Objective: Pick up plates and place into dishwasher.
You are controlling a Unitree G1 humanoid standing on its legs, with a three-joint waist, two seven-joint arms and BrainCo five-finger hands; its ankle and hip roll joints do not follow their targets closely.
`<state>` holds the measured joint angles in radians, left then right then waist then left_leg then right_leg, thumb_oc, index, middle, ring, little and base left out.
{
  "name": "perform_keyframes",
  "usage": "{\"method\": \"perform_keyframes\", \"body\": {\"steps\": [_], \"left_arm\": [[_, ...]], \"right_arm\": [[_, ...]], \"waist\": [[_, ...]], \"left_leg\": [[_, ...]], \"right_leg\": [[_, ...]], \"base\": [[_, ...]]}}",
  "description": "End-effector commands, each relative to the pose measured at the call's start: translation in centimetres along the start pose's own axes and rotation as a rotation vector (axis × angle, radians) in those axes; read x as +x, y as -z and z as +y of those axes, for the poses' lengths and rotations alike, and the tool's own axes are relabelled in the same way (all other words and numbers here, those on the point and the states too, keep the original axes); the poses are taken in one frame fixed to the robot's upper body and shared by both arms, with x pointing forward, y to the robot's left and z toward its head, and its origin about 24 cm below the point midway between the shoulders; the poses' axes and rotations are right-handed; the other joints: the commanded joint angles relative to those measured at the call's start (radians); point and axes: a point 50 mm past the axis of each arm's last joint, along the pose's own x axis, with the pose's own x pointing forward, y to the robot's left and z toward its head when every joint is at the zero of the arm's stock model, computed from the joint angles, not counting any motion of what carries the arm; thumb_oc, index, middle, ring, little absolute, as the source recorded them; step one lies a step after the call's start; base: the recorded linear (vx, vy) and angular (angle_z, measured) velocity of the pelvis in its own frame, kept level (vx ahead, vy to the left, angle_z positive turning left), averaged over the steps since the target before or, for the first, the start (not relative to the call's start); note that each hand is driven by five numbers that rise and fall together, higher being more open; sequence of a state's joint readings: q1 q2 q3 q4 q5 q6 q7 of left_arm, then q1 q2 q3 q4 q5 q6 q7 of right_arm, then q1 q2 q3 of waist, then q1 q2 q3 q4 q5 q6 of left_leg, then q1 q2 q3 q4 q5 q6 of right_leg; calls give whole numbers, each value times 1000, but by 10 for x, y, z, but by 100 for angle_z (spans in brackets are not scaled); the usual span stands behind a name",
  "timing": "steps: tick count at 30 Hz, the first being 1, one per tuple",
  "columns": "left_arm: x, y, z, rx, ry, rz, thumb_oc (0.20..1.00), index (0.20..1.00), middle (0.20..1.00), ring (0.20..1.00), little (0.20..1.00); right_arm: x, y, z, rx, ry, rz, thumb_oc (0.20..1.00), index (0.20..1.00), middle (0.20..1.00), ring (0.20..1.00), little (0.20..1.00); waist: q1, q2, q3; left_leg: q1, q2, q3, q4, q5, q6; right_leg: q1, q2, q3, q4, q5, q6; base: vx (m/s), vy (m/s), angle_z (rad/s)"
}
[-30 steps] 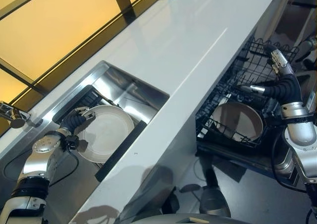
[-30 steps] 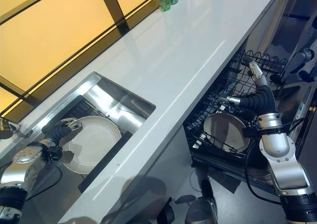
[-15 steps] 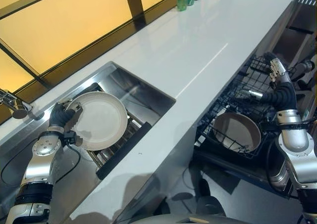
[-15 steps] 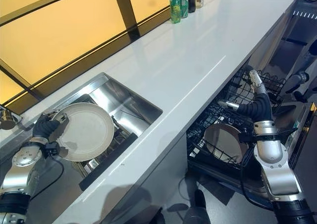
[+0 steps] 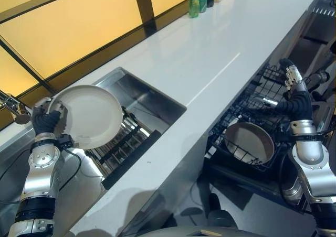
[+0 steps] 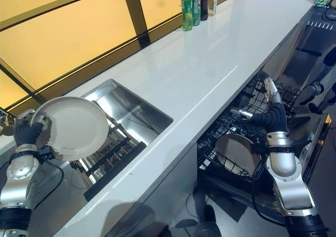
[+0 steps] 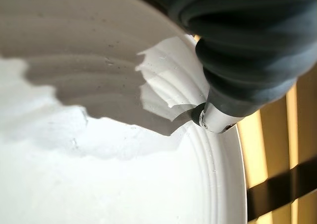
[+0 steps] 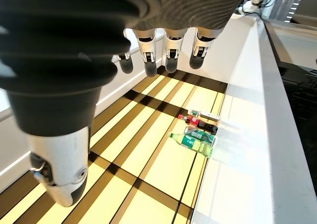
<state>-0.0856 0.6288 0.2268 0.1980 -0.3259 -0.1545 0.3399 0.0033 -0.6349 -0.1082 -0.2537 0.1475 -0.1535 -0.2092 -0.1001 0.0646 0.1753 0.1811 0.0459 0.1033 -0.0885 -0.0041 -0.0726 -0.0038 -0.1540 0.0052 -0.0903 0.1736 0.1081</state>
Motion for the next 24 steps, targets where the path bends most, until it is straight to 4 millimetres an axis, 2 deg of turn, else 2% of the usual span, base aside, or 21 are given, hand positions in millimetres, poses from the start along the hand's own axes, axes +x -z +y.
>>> {"method": "perform_keyframes", "body": {"steps": [1,10,14,18,24], "left_arm": [[16,-61,15,-15,-131,-342,200,200,200,200,200],[2,-103,2,-149,-176,-616,200,200,200,200,200],[-1,-113,-7,-212,-147,-650,200,200,200,200,200],[-5,-123,-23,-247,-68,-676,200,200,200,200,200],[-7,-129,-38,-296,5,-660,200,200,200,200,200]], "right_arm": [[6,-27,4,14,2,-181,1000,1000,1000,1000,1000],[15,-48,13,58,-4,-321,1000,1000,1000,1000,1000],[21,-64,18,84,-14,-402,1000,1000,1000,1000,1000],[29,-87,27,122,-33,-509,1000,1000,1000,1000,1000],[35,-110,36,184,-49,-599,1000,1000,1000,1000,1000]], "waist": [[3,-29,-56],[31,-54,-93],[42,-62,-103],[59,-72,-119],[77,-82,-137]], "left_leg": [[-80,-2,-34,85,-31,6],[-62,6,-41,78,-38,4],[-61,6,-47,79,-34,3],[-61,7,-54,76,-35,2],[-57,10,-60,71,-31,1]], "right_leg": [[46,-48,-3,108,-149,55],[75,-37,-15,87,-149,53],[82,-33,-20,80,-142,49],[92,-28,-28,71,-141,46],[103,-22,-39,60,-139,41]], "base": [[20,-41,1],[25,-53,0],[0,-48,0],[-12,-38,5],[-30,-23,6]]}}
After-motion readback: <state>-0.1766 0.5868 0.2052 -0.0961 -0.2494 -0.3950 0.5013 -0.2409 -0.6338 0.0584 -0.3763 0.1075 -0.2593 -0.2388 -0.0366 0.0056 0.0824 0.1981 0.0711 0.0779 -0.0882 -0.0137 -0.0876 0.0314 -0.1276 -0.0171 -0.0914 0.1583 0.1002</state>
